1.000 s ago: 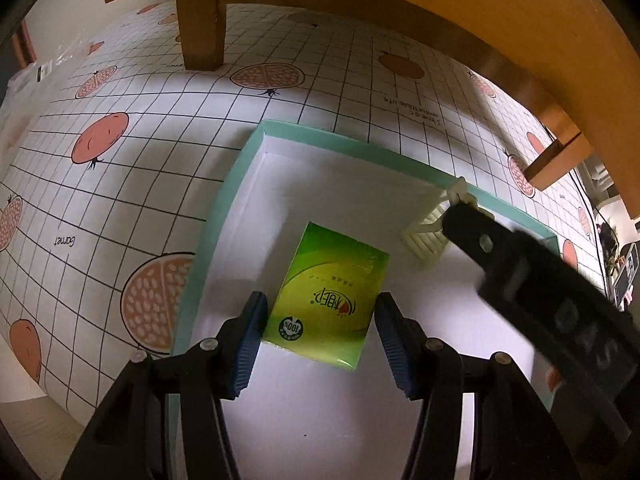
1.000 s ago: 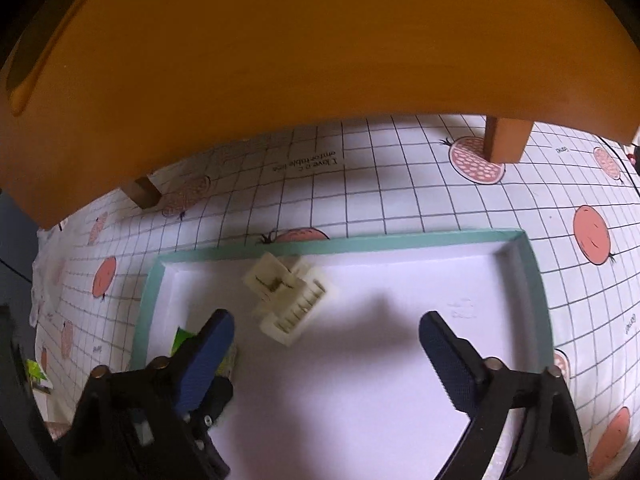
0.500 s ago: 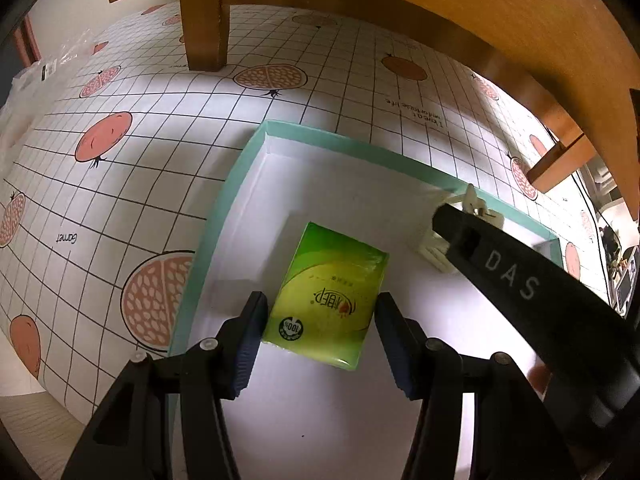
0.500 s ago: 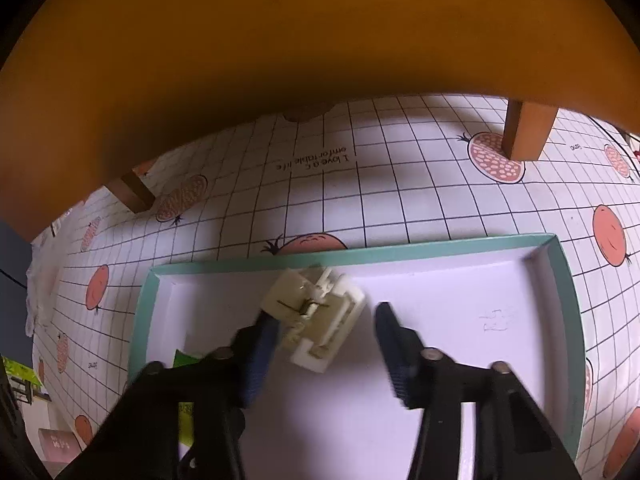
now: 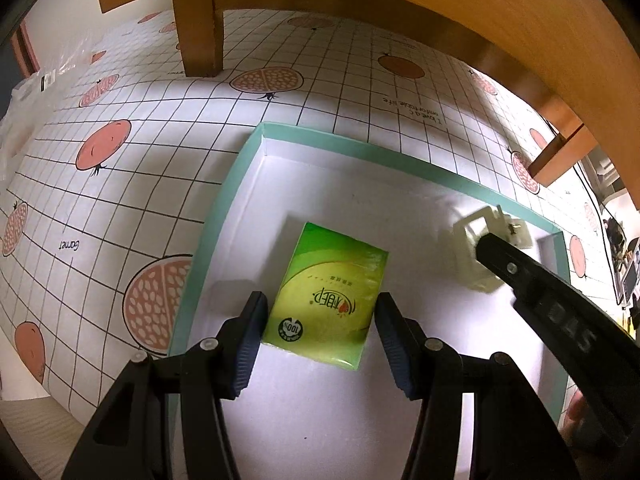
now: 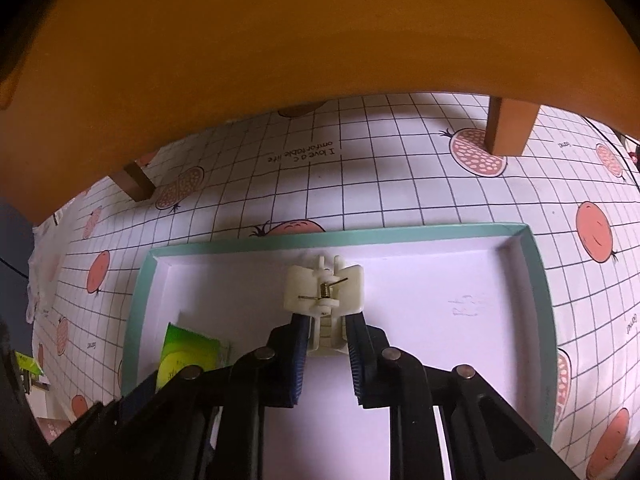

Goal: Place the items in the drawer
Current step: 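Carry the tissue pack with left tool while right tool carries the clip to the drawer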

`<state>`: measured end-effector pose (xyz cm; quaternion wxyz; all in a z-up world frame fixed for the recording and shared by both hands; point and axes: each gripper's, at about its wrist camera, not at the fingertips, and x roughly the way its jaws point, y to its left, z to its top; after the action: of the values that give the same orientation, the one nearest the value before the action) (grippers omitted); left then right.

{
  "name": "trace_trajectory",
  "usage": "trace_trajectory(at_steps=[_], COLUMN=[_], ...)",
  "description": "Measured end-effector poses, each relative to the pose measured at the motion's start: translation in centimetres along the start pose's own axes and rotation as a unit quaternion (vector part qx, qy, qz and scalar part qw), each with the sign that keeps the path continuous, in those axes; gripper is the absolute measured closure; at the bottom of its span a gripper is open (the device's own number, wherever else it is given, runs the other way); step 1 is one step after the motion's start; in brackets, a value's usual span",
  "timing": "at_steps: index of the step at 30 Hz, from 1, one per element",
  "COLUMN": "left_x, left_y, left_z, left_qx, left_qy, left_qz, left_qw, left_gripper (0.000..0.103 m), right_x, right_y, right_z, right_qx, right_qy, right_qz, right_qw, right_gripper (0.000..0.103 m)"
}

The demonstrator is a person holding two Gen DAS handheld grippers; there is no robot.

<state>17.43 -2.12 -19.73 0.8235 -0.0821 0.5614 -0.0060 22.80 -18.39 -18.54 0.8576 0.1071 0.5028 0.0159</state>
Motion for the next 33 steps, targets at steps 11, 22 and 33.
trace_trajectory(at_steps=[11,22,33], left_x=[-2.5,-15.2,-25.4], left_y=[-0.6,-0.5,-1.2], left_z=[-0.5,1.1,7.7], left_qx=[0.017,0.027,0.036], left_qy=[-0.014,-0.156,-0.263], left_qz=[-0.029,-0.075,-0.106], left_qw=[0.9993,0.9845,0.9582], left_gripper=[0.051,0.051,0.051], right_x=[-5.1,-14.1,-23.3], right_y=[-1.1,-0.7,2.0], right_z=[-0.9,0.3,5.5], right_qx=[-0.021,-0.041,-0.082], right_qy=[-0.026,-0.105,-0.204], right_qz=[0.007,0.034,0.067], right_qw=[0.999,0.993,0.973], right_gripper=[0.084,0.084,0.084])
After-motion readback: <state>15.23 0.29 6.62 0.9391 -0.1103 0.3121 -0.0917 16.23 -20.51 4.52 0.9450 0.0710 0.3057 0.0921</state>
